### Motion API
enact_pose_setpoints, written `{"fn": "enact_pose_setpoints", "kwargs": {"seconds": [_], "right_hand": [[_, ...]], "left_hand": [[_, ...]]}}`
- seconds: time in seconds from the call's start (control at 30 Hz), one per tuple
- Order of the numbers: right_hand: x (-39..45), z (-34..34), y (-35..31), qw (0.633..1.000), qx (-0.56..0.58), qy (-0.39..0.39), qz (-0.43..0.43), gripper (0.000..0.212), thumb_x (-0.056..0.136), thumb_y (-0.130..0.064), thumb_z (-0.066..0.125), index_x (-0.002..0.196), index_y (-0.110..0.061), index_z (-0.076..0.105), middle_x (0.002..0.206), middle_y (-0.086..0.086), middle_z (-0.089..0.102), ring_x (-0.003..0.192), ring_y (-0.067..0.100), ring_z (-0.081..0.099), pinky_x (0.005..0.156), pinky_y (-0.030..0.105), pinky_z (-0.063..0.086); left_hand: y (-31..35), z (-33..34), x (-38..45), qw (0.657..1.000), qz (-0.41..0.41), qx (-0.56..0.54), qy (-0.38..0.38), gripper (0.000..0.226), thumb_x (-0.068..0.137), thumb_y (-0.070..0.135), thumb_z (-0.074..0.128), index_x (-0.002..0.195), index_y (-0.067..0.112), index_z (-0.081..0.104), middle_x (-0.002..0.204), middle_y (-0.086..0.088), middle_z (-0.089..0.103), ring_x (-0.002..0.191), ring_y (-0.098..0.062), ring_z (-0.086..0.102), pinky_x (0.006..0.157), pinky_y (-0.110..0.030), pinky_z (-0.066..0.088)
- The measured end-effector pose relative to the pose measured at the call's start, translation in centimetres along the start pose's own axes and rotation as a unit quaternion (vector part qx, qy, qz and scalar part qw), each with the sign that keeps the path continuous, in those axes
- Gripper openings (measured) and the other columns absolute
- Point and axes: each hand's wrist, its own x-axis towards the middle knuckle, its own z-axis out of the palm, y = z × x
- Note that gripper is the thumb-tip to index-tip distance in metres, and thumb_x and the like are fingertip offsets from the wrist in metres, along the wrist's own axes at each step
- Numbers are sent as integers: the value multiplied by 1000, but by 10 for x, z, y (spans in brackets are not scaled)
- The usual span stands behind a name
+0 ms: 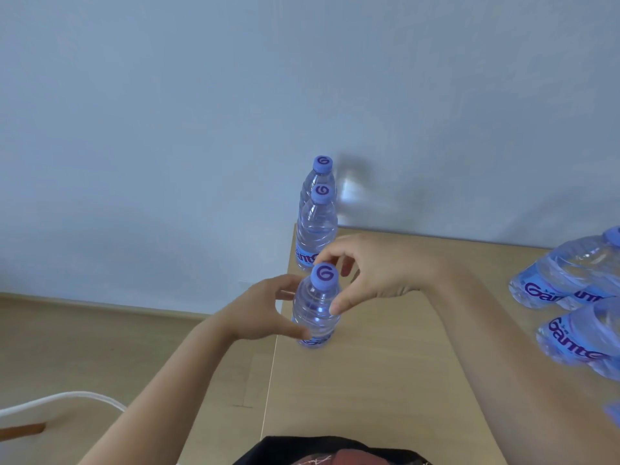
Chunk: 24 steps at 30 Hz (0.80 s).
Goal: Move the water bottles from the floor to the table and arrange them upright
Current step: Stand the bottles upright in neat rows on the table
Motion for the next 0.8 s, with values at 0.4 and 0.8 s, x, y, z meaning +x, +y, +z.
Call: {"fn": "enact_pose_setpoints", "kwargs": {"seconds": [0.4, 0.8], "right_hand": [[14, 6, 5, 995, 0, 97, -32, 22, 70, -20, 73, 89, -13, 65, 84, 1, 60, 68, 9, 51, 67, 33, 48], [47, -14, 8, 992, -17, 118, -28, 24, 75, -19, 66, 91, -2, 60, 79, 6, 49, 63, 14, 41, 56, 24, 35]], "left_hand": [[2, 4, 5, 997, 31, 22, 60, 48, 66, 29, 81, 96, 58, 57, 96, 29, 67, 93, 13, 60, 68, 0, 42], [0, -22, 38, 993, 22, 49, 107, 39, 71, 29, 78, 97, 51, 59, 94, 20, 68, 90, 4, 62, 65, -10, 44]]}}
